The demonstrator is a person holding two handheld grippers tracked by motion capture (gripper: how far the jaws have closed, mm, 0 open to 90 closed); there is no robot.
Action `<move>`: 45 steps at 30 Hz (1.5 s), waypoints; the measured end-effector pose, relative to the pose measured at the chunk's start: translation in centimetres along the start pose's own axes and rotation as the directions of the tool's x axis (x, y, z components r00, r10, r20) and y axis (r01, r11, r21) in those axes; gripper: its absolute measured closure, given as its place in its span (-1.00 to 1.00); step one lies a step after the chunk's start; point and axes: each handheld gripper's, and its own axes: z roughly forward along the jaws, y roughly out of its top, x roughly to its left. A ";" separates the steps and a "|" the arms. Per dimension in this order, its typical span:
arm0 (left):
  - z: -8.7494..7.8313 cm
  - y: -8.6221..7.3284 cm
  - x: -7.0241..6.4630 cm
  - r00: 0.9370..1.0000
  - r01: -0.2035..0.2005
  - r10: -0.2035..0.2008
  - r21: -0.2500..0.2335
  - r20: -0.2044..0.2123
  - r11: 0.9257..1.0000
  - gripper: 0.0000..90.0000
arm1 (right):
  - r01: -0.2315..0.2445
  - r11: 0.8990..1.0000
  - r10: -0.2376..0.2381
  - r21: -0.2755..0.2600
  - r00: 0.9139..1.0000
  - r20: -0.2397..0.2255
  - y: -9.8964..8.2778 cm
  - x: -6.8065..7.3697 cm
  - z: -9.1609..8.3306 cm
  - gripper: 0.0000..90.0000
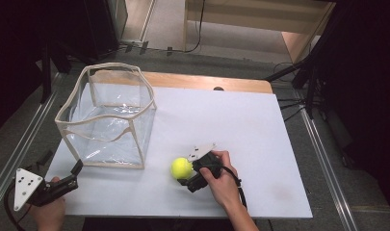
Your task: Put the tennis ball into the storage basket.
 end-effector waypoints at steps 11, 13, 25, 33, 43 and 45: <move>0.0 0.0 0.0 1.000 -0.001 0.001 0.002 0.000 1.000 -0.85 | 0.011 0.999 -0.010 0.037 1.000 -0.012 0.6 0.1 0.8 -0.86; 0.0 0.0 0.0 1.000 -0.001 0.001 0.002 0.000 1.000 -0.85 | 0.013 0.999 -0.013 0.042 1.000 -0.013 0.7 0.1 1.0 -0.86; 0.0 0.0 0.0 1.000 0.000 0.000 0.002 0.000 1.000 -0.85 | -0.001 0.997 0.004 0.083 1.000 -0.028 1.3 0.2 1.9 -0.86; 0.0 0.0 0.0 1.000 -0.002 0.002 0.002 0.000 1.000 -0.85 | -0.022 0.996 0.023 0.088 1.000 -0.007 1.4 0.1 2.4 -0.51; 0.0 0.0 0.1 1.000 0.002 -0.002 0.003 0.000 1.000 -0.85 | -0.025 0.994 0.028 0.102 0.999 -0.026 1.5 0.0 2.6 -0.48; 0.0 0.0 0.1 1.000 0.001 -0.001 0.002 0.001 1.000 -0.85 | -0.014 0.994 0.017 0.106 1.000 -0.026 1.6 0.1 2.5 -0.48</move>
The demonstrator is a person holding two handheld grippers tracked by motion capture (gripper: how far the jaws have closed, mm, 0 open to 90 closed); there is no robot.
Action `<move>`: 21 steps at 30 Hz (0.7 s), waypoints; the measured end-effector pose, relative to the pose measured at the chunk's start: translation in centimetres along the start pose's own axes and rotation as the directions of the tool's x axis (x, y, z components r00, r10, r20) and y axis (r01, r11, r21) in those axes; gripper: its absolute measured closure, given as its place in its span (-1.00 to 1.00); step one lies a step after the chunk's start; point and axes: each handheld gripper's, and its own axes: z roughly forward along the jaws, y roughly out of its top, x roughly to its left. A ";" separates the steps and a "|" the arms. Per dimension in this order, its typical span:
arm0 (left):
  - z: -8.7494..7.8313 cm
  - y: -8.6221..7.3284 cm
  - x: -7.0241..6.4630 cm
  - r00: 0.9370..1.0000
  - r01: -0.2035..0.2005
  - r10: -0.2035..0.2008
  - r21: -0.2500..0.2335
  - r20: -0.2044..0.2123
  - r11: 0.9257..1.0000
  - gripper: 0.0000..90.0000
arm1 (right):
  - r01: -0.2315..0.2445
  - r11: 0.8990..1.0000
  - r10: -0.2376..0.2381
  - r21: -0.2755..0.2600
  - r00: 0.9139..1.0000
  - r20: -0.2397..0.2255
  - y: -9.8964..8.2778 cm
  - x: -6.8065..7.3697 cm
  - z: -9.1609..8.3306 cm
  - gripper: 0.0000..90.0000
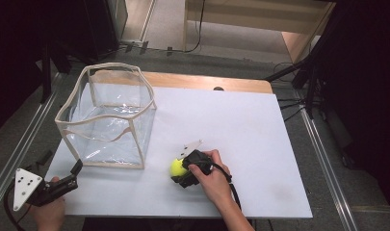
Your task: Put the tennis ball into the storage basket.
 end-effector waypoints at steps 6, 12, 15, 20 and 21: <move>0.0 0.0 0.0 1.000 0.002 -0.002 -0.001 0.000 1.000 -0.85 | 0.005 1.000 -0.005 -0.008 1.000 -0.020 0.2 0.0 -0.2 -0.48; 0.0 0.0 0.0 1.000 0.005 -0.005 -0.002 -0.001 1.000 -0.85 | 0.011 1.000 -0.011 -0.007 1.000 -0.020 0.7 0.0 -0.3 -0.48; -0.1 0.0 0.0 1.000 0.006 -0.006 -0.001 -0.001 1.000 -0.85 | 0.016 1.000 -0.016 -0.008 1.000 -0.022 1.1 0.1 -0.3 -0.48; -0.1 0.0 0.1 1.000 0.006 -0.006 -0.001 0.000 1.000 -0.85 | 0.032 0.999 -0.033 -0.012 0.999 -0.029 1.8 -0.1 -0.1 -0.48; -0.1 0.0 0.1 1.000 0.007 -0.007 -0.002 0.000 1.000 -0.85 | 0.026 1.000 -0.026 -0.011 0.999 -0.031 1.9 0.0 -0.1 -0.48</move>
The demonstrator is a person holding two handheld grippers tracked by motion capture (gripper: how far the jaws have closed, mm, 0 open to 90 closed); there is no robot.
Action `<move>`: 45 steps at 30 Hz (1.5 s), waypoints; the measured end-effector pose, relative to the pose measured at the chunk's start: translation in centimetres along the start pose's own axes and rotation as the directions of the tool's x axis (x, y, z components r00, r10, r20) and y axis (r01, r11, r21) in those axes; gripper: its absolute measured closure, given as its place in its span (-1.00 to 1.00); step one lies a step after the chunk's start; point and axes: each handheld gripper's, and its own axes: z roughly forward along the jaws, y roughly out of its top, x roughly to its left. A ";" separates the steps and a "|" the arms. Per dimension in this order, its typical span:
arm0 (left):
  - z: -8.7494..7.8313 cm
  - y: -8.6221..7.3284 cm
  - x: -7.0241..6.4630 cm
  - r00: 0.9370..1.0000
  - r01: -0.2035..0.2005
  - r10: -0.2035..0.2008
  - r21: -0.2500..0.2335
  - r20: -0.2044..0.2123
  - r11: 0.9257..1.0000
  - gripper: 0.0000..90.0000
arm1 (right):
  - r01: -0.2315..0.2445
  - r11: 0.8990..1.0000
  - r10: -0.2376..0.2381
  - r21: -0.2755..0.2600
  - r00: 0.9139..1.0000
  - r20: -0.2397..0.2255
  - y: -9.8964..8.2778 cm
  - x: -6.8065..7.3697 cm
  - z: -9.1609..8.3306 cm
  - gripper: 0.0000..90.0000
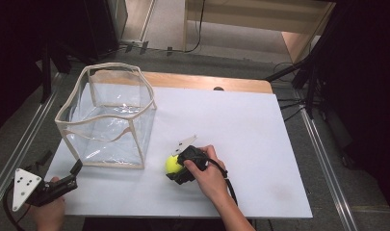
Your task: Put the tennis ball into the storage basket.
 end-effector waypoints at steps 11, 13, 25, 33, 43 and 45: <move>0.0 0.0 0.1 1.000 0.002 -0.002 -0.002 0.002 1.000 -0.85 | 0.019 1.000 -0.019 -0.011 1.000 -0.003 1.7 -0.3 0.2 -0.48; 0.0 0.0 0.1 1.000 0.002 -0.002 -0.002 0.002 1.000 -0.85 | 0.018 1.000 -0.018 -0.009 1.000 -0.002 2.1 -0.4 0.2 -0.48; 0.0 0.0 0.1 1.000 0.006 -0.006 -0.005 0.003 1.000 -0.85 | 0.034 0.999 -0.035 -0.023 0.999 -0.020 3.8 -0.6 0.4 -0.48; 0.0 0.0 0.1 1.000 0.006 -0.006 -0.005 0.003 1.000 -0.85 | 0.052 0.998 -0.052 -0.030 0.998 -0.020 5.0 -0.6 0.3 -0.48; 0.0 0.0 0.1 1.000 0.006 -0.006 -0.005 0.003 1.000 -0.85 | 0.067 0.997 -0.068 -0.032 0.997 -0.023 6.1 -0.7 -0.1 -0.48; 0.0 0.0 0.1 1.000 0.005 -0.005 -0.005 0.004 1.000 -0.85 | 0.071 0.997 -0.072 -0.035 0.997 -0.027 6.2 -0.7 -0.1 -0.48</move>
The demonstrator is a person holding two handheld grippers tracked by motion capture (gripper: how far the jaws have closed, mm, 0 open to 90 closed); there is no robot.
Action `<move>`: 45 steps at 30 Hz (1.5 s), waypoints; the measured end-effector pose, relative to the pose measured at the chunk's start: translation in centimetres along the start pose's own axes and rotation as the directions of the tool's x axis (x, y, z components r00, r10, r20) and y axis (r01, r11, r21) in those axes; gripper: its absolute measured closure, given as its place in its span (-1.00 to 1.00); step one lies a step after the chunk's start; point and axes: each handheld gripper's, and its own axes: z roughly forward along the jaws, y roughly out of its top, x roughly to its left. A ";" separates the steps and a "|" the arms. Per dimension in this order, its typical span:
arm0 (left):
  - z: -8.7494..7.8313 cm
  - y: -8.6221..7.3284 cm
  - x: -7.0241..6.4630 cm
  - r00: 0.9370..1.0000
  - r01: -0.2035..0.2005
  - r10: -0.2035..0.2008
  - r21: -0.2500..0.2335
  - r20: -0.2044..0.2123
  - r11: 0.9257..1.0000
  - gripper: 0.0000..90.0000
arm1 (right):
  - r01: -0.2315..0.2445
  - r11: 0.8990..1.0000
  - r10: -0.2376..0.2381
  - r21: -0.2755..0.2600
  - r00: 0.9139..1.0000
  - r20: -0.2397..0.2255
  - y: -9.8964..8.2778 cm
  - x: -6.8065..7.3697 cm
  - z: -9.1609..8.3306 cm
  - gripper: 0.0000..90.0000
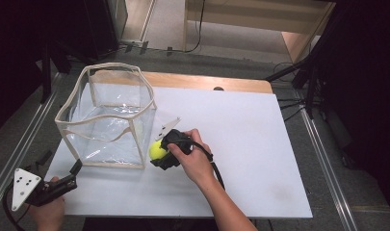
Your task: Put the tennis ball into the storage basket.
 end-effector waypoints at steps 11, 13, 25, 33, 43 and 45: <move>0.0 0.0 0.0 1.000 0.002 -0.002 0.000 0.000 1.000 -0.85 | 0.012 1.000 -0.012 -0.002 1.000 -0.006 1.1 -0.2 -0.5 -0.48; 0.0 0.0 0.0 1.000 0.002 -0.002 0.000 0.000 1.000 -0.85 | 0.012 1.000 -0.012 0.003 1.000 -0.002 1.3 -0.2 -0.6 -0.48; 0.0 0.0 0.0 1.000 0.005 -0.005 0.000 -0.001 1.000 -0.85 | 0.016 1.000 -0.016 0.002 1.000 -0.014 2.4 -0.4 -1.3 -0.48; 0.0 0.0 0.0 1.000 0.005 -0.005 0.000 0.000 1.000 -0.85 | 0.024 1.000 -0.024 -0.011 1.000 -0.018 3.0 -0.6 -1.8 -0.48; 0.0 0.0 0.1 1.000 0.006 -0.006 0.000 0.001 1.000 -0.85 | 0.024 1.000 -0.024 -0.005 1.000 -0.019 3.6 -0.6 -2.6 -0.48; 0.0 0.0 0.1 1.000 0.006 -0.006 0.000 0.001 1.000 -0.85 | 0.027 1.000 -0.027 -0.009 0.999 -0.019 3.7 -0.7 -2.7 -0.48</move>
